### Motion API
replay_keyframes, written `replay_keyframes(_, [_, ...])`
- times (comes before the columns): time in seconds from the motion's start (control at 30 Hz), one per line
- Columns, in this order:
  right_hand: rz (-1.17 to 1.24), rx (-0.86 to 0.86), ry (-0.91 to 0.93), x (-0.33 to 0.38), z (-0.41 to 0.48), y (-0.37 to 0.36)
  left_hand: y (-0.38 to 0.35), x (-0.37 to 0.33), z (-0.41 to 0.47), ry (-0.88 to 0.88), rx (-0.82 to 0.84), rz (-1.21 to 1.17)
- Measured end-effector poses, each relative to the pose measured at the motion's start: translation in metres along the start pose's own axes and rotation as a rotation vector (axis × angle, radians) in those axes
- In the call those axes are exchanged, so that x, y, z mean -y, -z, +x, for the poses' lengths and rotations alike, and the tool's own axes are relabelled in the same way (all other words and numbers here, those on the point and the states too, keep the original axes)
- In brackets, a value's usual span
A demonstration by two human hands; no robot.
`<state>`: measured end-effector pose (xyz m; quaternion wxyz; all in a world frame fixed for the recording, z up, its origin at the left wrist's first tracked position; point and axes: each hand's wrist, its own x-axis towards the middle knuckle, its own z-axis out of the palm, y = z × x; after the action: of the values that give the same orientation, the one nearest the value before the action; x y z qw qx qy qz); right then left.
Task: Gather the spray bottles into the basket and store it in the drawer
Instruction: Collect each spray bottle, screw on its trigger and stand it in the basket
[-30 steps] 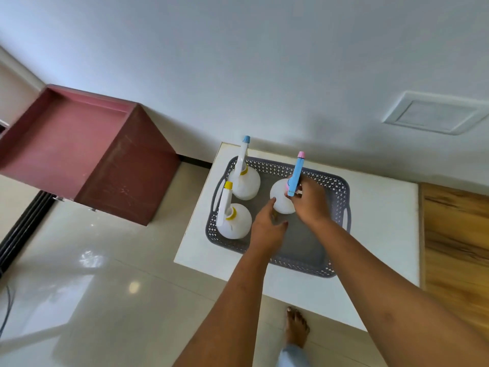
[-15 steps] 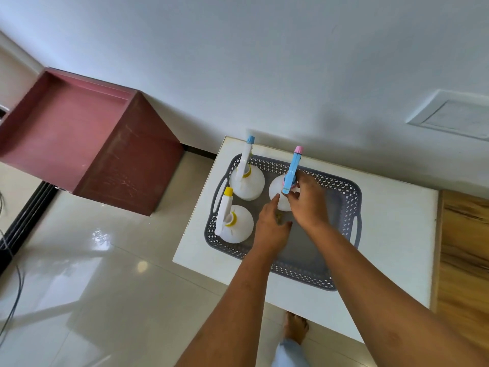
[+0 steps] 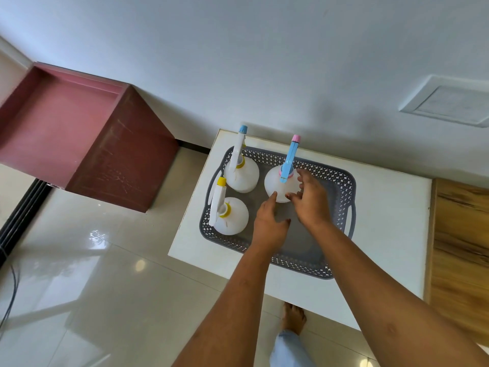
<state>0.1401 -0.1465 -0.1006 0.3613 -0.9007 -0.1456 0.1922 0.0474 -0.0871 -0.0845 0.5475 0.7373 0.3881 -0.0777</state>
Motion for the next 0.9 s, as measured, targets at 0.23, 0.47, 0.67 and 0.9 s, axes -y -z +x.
replay_keyframes(0.23, [0.015,-0.055,0.008,0.000,-0.031,0.007,0.000,0.005,-0.023,-0.032,0.011,0.001])
replay_keyframes(0.47, [0.031,-0.175,-0.049,-0.009,-0.118,0.027,-0.008,0.024,-0.094,-0.175,0.064,0.081])
replay_keyframes(0.67, [0.095,-0.275,-0.157,-0.035,-0.238,0.038,-0.027,0.061,-0.185,-0.205,0.178,0.206])
replay_keyframes(0.9, [0.179,-0.408,-0.383,-0.126,-0.379,0.067,-0.112,0.099,-0.282,-0.326,0.455,0.448])
